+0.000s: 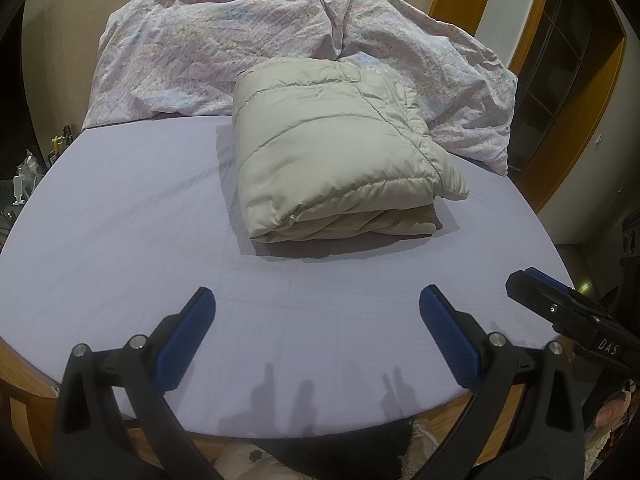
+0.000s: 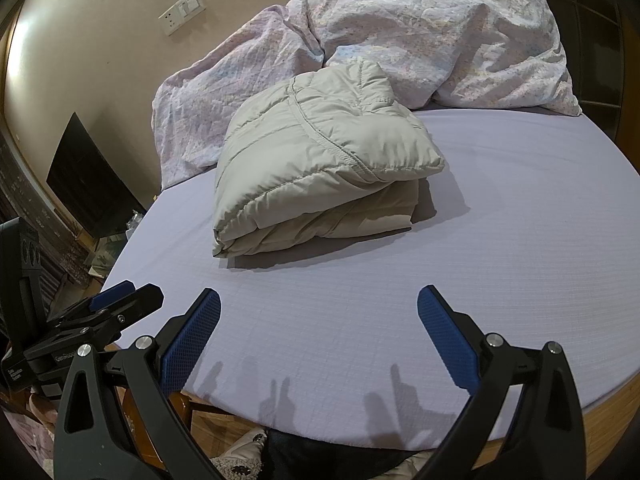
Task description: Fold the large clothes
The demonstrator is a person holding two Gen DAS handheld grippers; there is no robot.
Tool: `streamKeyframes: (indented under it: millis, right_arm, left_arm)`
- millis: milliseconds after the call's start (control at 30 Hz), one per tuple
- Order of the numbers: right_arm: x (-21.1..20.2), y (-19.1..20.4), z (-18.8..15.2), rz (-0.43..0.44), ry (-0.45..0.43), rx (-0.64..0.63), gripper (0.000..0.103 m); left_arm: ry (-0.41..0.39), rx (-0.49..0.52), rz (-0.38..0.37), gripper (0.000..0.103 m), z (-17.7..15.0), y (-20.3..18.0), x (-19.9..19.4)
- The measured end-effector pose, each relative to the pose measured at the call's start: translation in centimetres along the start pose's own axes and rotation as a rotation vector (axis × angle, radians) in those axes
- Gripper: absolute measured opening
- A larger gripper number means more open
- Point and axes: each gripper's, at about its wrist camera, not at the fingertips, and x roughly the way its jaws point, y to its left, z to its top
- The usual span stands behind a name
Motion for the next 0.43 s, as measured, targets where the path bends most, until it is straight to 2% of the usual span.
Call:
streamKeyframes:
  millis: [433]
  right_arm:
    - [-0.01,-0.04,-0.09,0.001,0.001,0.002,0.101]
  left_arm:
    - [0.0,0.0,0.0,0.101,0.02,0.02,0.1]
